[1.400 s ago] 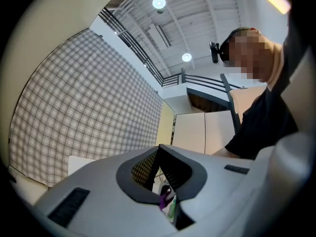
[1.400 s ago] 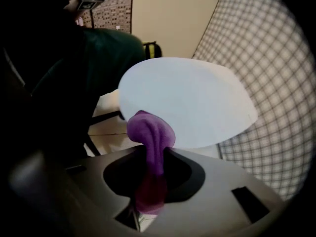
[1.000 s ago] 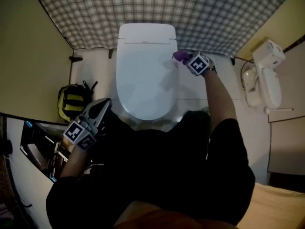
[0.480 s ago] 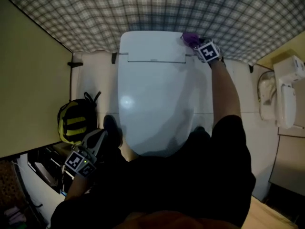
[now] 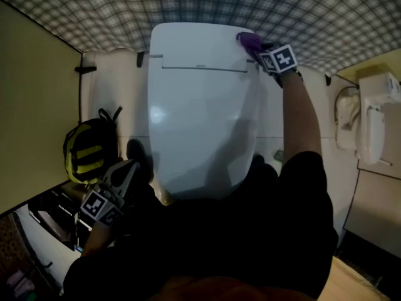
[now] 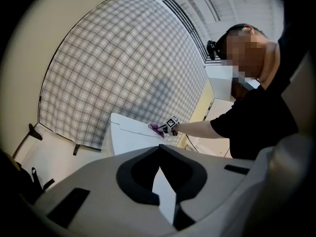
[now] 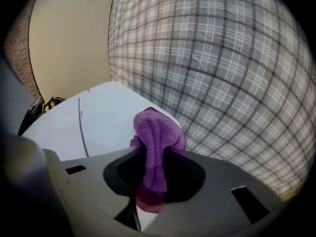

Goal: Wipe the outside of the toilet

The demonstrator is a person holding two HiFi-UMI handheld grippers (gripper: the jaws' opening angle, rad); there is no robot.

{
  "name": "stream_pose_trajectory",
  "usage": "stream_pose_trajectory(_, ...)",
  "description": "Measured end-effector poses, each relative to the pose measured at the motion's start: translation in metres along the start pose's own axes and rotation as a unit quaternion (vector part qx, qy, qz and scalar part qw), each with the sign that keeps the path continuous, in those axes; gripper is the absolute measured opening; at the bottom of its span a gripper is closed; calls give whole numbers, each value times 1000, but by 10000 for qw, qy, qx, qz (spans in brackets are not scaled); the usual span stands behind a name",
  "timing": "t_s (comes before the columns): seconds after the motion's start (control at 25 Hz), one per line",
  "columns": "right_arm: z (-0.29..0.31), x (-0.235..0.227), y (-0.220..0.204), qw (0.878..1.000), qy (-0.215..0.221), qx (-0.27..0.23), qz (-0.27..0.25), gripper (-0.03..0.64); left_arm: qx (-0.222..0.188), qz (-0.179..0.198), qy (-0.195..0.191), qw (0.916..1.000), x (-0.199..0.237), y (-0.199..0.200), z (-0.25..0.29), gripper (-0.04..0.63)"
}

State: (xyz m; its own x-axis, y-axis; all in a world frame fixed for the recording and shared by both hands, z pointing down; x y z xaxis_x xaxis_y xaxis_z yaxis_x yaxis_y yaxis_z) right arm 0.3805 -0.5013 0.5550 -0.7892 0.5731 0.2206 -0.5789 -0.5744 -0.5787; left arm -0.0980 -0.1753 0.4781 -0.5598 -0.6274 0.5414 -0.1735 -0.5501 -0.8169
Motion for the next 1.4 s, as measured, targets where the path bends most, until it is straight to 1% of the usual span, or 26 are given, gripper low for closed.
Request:
stream_pose_trajectory(0.16,-31,48,-41,9991,361,203,2,91,-172,94,-86,9998,-33,-4,-19,-8)
stream_pose_trajectory(0.32,-75,110,-89,9973,718,136,85,91,-393,372,-321,9980,-77,-4,-37,-8)
stream_pose_trajectory(0.52,-140,209,-158,9921,1252,85,50,91,-675,753,-796,9917,-133,-8,-53,-8)
stream_pose_trajectory(0.64,-175,271,-200,9884,1515,89,-33,91,-748,919,-1037,9875,-165,-16,-61,-8)
stream_pose_trajectory(0.76,-208,338,-230,9801,1977,47,-159,91,-814,1112,-1306,9818,-195,-21,-66,-8)
stream_pose_trajectory(0.8,-216,362,-240,9751,2184,146,-348,91,-822,1149,-1398,9801,-204,-23,-68,-8)
stream_pose_trajectory(0.84,-223,389,-251,9670,2407,367,-748,92,-813,1151,-1484,9788,-213,-25,-70,-8)
stream_pose_trajectory(0.88,-227,419,-262,9526,2623,676,-1382,92,-793,1134,-1559,9780,-220,-26,-72,-8)
stream_pose_trajectory(0.92,-228,450,-272,9315,2805,972,-2101,94,-784,1130,-1615,9773,-226,-27,-75,-8)
stream_pose_trajectory(0.96,-227,477,-279,9110,2948,1170,-2635,94,-798,1150,-1652,9763,-231,-26,-77,-8)
stream_pose_trajectory(1.0,-225,496,-281,9011,3070,1238,-2801,95,-830,1188,-1676,9751,-235,-25,-80,-8)
stream_pose_trajectory(1.04,-224,507,-278,9027,3187,1176,-2641,94,-871,1234,-1691,9740,-238,-22,-83,-8)
stream_pose_trajectory(1.08,-225,512,-271,9088,3294,1028,-2347,94,-912,1280,-1701,9728,-241,-20,-85,-8)
stream_pose_trajectory(1.16,-237,506,-260,9184,3375,769,-1917,95,-966,1344,-1699,9715,-243,-19,-91,-8)
stream_pose_trajectory(1.2,-244,496,-258,9234,3318,684,-1805,95,-978,1353,-1685,9715,-243,-20,-95,-8)
stream_pose_trajectory(1.28,-255,462,-253,9393,3033,432,-1544,95,-995,1337,-1638,9723,-240,-22,-101,-8)
stream_pose_trajectory(1.36,-266,416,-243,9573,2694,31,-1044,95,-1040,1311,-1581,9731,-236,-23,-106,-8)
stream_pose_trajectory(1.4,-273,393,-234,9641,2547,-222,-717,95,-1074,1301,-1544,9735,-233,-22,-108,-8)
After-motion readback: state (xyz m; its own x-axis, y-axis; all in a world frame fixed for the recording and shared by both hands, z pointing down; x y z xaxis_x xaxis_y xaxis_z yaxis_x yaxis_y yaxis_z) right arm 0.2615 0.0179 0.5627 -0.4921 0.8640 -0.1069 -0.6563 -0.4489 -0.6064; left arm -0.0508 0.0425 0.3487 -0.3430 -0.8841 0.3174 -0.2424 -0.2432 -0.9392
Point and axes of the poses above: the fingertips, and each gripper's own axes: z forward along the fingers, x to its left, y out of its top, the point moved 5 cm from there along -z, backward along the fingers, and after that the axes turned 6 degrees about -z, right-handed, at the moved point
